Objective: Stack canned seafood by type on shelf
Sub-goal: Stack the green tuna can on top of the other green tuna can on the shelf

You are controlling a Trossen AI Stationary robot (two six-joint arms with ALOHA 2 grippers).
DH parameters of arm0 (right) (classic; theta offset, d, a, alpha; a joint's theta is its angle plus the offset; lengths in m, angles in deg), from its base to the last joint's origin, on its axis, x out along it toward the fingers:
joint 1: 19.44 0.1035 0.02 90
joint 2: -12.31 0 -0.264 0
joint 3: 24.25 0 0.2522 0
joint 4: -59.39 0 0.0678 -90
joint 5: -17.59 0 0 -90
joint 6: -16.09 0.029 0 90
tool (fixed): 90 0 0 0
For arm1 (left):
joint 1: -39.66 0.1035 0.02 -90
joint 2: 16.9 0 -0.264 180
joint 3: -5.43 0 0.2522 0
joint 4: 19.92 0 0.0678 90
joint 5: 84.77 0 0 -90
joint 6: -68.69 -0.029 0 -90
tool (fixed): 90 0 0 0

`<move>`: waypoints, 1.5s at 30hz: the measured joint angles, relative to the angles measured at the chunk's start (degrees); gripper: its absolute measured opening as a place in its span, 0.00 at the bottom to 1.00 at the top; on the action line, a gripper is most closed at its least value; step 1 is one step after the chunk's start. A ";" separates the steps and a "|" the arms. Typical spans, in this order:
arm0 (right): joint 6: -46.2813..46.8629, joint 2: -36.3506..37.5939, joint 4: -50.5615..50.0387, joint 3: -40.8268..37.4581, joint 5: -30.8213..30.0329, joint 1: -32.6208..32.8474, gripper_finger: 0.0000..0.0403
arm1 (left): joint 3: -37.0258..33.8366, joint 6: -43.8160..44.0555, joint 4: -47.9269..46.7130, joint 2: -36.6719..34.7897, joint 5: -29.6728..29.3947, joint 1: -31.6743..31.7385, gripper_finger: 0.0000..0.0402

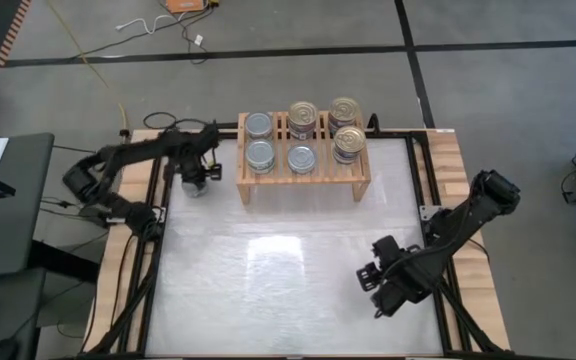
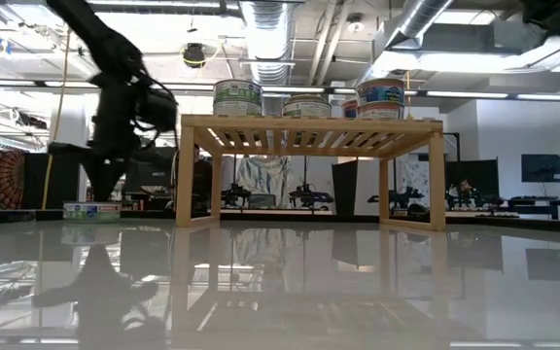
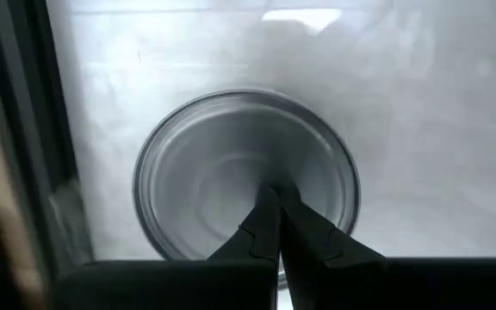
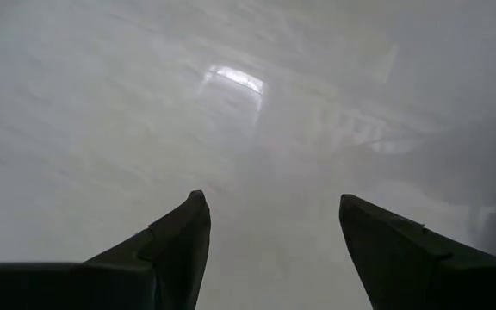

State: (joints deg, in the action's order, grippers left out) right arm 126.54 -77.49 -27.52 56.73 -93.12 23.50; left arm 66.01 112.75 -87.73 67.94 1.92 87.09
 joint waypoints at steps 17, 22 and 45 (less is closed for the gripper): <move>-4.48 0.00 0.48 0.00 -0.22 1.09 0.70 | -18.06 40.80 3.29 -27.75 2.37 -35.11 0.00; -4.50 0.02 1.28 0.00 -0.26 1.78 0.70 | -18.06 51.99 10.60 -24.93 -0.96 -49.28 0.00; -4.02 0.02 9.25 -0.02 -2.13 1.23 0.70 | 9.83 39.79 30.16 10.66 -6.95 -67.71 0.00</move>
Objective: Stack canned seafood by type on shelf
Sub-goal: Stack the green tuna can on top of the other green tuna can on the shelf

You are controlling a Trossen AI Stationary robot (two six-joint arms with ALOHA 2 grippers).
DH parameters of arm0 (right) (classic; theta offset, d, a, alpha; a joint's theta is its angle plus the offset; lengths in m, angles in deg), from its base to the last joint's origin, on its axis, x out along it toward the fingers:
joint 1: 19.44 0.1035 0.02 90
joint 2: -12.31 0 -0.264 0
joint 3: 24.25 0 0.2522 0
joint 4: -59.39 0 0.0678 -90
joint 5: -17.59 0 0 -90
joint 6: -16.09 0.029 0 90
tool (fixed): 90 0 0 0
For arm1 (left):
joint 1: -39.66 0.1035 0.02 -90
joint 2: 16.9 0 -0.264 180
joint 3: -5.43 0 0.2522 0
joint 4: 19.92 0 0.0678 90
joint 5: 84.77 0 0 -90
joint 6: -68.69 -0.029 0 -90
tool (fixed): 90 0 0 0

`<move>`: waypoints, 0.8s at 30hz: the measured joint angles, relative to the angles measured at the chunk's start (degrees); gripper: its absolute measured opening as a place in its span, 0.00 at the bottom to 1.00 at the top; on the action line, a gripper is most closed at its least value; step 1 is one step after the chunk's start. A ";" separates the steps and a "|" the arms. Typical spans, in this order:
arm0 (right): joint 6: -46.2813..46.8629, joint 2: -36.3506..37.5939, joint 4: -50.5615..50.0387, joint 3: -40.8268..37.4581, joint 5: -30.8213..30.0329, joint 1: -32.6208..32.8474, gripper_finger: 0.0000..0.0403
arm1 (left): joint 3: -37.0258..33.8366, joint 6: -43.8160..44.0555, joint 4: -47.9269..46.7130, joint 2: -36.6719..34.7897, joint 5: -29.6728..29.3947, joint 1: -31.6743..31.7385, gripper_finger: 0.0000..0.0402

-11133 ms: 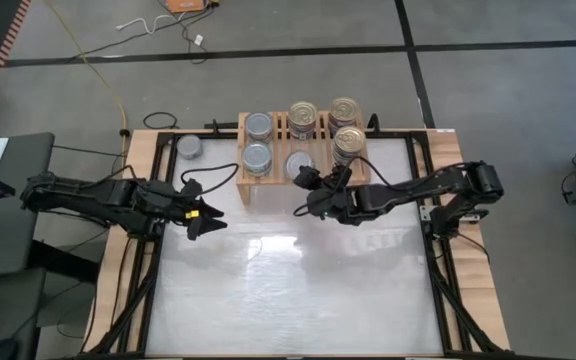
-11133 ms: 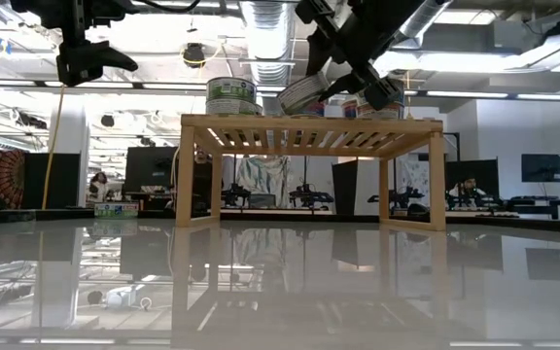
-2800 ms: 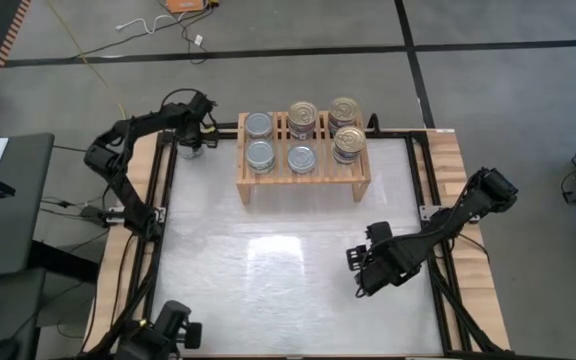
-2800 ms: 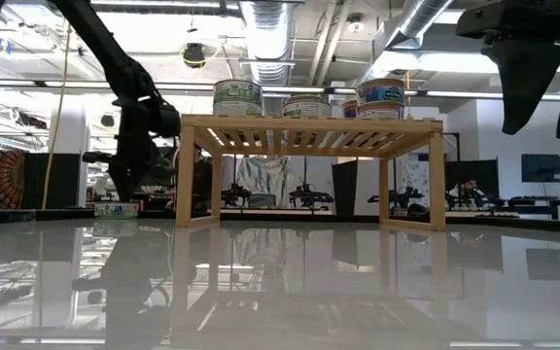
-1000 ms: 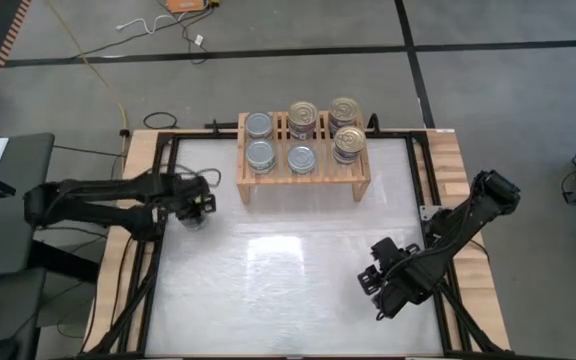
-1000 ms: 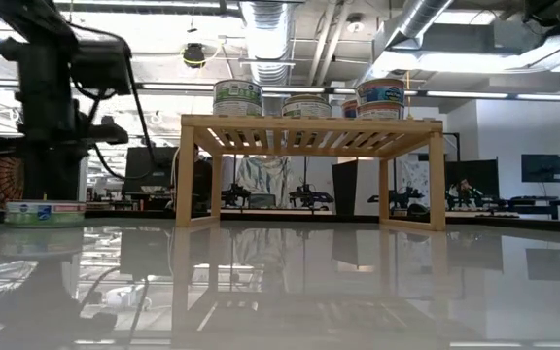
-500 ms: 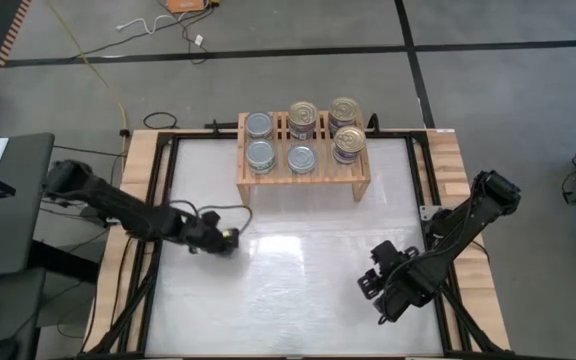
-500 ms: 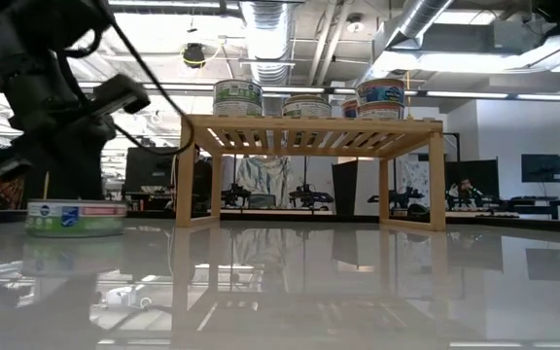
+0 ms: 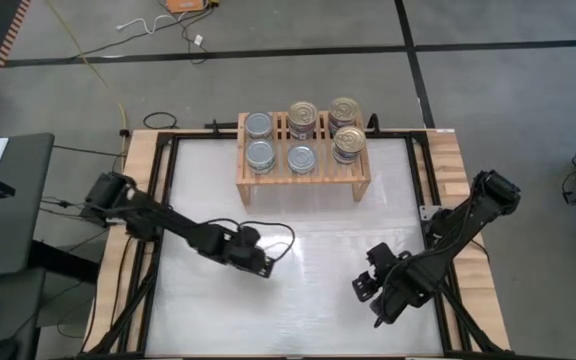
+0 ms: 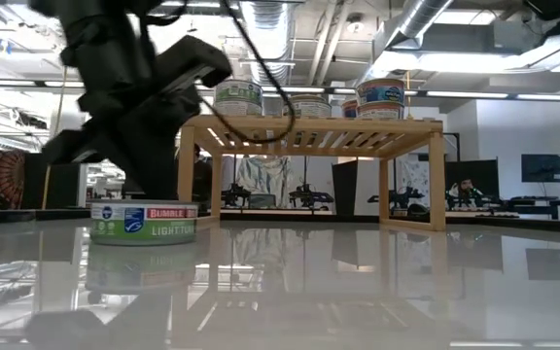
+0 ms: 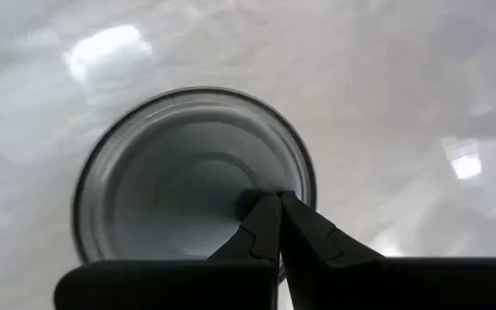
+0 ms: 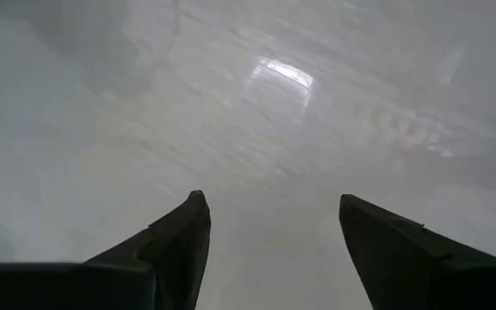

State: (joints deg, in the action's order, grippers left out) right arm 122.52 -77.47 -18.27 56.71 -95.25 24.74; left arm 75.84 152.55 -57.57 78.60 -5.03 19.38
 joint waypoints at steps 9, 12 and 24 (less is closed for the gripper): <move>4.85 0.00 0.18 0.00 -0.03 -1.64 0.70 | 13.04 -16.21 -6.94 5.53 -0.44 1.01 0.00; 8.50 0.00 0.56 0.00 -0.03 -1.51 0.70 | 14.94 -20.30 -8.63 4.09 -1.75 0.95 0.00; 15.01 -2.43 15.39 0.02 -14.13 -2.43 0.70 | 15.70 -29.14 -25.27 -12.80 -11.97 -0.80 0.00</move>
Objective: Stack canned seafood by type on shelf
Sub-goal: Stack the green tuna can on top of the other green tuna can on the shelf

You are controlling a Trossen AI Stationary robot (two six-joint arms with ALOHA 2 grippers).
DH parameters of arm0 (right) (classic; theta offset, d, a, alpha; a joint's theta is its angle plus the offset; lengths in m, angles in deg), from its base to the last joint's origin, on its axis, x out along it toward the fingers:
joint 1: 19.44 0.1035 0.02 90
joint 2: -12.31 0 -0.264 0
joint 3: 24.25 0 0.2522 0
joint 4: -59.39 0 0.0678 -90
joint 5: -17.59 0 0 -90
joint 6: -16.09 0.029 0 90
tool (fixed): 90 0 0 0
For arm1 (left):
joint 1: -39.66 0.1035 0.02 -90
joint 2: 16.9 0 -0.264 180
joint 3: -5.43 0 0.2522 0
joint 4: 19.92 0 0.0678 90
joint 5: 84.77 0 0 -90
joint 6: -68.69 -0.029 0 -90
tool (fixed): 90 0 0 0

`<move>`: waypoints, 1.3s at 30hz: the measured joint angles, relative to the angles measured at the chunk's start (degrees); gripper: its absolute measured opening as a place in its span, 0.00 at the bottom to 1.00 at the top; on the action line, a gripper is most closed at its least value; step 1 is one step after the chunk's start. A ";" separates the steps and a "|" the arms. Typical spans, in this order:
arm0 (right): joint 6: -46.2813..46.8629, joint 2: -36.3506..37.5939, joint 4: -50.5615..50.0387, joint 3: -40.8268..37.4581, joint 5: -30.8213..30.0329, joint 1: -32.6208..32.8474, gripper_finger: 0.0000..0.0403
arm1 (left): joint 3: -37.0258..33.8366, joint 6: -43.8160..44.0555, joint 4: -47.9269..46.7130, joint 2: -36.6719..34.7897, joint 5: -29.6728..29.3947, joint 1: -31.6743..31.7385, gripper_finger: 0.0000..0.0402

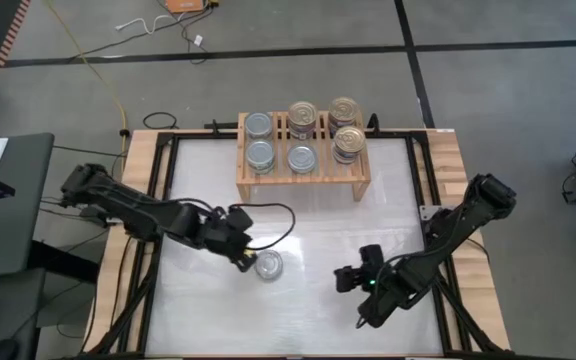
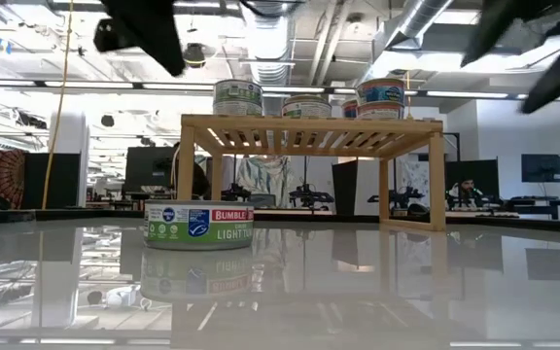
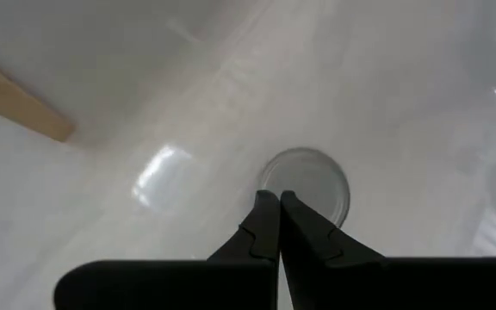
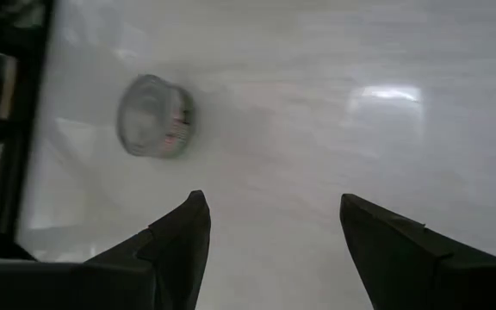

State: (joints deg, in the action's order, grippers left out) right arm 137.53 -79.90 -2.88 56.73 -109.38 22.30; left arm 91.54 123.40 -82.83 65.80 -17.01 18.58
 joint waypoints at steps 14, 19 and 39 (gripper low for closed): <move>-18.30 -15.00 38.79 -0.02 -1.79 -9.23 0.70 | -28.75 7.93 19.85 -14.15 -1.00 -4.30 0.00; -24.28 -18.66 42.02 3.28 2.33 -14.15 0.70 | -35.64 8.35 31.80 -13.71 0.17 -4.27 0.00; -27.42 -26.41 38.59 10.29 16.32 -21.63 0.52 | -37.96 11.28 41.21 -7.69 4.50 -4.42 0.00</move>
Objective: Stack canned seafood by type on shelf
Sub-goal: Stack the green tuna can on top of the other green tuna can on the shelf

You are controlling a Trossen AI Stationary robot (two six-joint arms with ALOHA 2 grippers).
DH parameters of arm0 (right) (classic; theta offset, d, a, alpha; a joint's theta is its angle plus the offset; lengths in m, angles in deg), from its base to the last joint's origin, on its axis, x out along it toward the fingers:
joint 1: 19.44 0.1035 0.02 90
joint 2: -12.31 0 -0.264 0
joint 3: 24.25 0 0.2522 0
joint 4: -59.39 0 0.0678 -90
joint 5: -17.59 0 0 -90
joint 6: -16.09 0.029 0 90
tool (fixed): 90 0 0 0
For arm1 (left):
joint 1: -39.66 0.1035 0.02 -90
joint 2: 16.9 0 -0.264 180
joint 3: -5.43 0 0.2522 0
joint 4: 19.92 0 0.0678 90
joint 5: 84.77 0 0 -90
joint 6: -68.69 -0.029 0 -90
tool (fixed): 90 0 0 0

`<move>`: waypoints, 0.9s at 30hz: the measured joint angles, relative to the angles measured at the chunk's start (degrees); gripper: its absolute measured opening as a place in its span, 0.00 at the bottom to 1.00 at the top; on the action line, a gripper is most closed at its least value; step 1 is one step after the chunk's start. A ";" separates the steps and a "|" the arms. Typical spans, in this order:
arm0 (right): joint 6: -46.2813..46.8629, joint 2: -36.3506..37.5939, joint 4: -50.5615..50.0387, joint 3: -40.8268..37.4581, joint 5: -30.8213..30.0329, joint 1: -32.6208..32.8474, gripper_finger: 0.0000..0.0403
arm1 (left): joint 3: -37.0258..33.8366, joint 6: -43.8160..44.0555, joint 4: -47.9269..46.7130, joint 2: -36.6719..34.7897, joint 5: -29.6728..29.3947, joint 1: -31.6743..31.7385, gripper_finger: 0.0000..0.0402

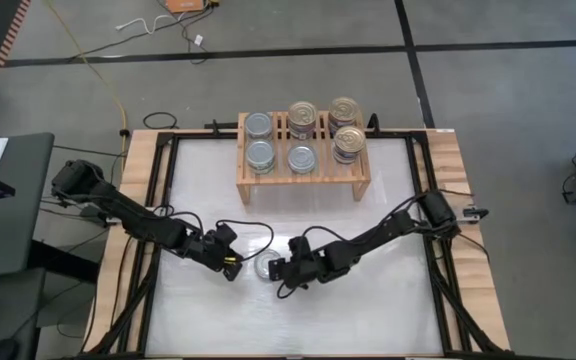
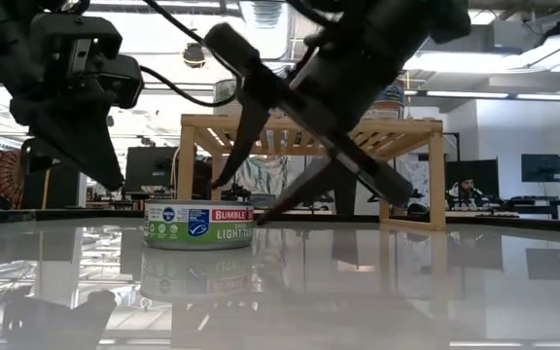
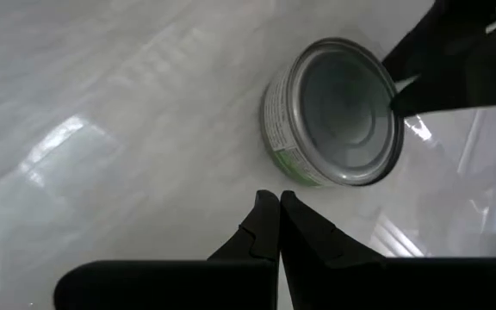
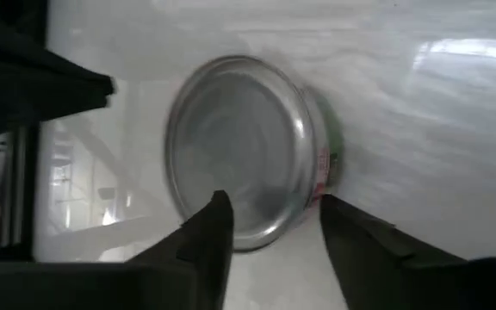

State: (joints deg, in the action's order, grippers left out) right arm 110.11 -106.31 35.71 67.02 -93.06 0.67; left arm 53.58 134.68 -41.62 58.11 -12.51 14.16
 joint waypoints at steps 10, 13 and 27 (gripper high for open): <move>-0.07 -1.10 0.12 0.09 0.69 0.09 0.20 | 0.01 1.16 -0.24 -0.03 0.07 0.00 0.00; -0.08 -1.10 0.14 0.09 0.58 0.18 0.15 | 0.01 2.60 -0.26 -0.03 0.06 0.00 0.00; -0.94 -1.10 -0.16 0.05 0.80 0.76 0.14 | 0.01 4.05 -0.36 -0.03 1.50 -0.02 0.12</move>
State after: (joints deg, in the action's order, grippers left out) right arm 109.17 -107.41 35.54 67.07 -92.26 1.44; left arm 53.59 138.73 -41.99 58.08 -11.00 14.14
